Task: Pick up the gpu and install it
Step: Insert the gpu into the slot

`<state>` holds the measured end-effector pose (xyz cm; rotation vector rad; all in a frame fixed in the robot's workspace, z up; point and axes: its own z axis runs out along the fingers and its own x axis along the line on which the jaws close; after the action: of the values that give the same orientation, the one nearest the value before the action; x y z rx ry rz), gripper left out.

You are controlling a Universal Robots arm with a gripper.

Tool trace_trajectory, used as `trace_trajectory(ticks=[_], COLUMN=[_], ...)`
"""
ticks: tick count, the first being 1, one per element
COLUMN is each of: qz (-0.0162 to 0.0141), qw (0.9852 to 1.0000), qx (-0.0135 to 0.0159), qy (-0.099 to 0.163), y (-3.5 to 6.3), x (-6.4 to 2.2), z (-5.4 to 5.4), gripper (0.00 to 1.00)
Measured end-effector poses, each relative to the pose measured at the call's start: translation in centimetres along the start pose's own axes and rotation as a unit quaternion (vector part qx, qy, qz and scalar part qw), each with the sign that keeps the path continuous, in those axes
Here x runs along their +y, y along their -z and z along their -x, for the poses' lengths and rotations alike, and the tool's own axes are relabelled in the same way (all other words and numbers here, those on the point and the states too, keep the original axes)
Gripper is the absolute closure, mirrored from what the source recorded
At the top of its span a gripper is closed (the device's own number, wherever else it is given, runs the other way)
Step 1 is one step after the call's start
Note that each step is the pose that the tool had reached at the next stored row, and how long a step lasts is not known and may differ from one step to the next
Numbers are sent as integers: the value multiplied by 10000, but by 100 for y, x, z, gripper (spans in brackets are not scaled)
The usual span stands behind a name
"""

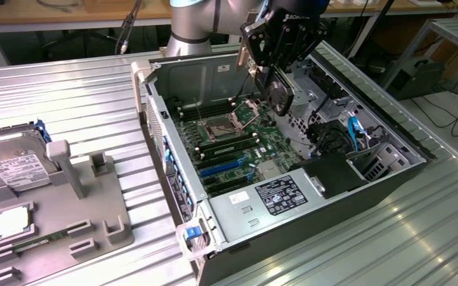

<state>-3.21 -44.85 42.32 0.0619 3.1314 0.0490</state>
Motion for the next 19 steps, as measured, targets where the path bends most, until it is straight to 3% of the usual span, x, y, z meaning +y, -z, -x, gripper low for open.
trace_trajectory(ticks=[7,19], qz=[0,3], qw=[10000,9995], qx=[1,10], qy=[22,307], y=[0,0], x=[0,-10], z=[0,-1], gripper=[72,72])
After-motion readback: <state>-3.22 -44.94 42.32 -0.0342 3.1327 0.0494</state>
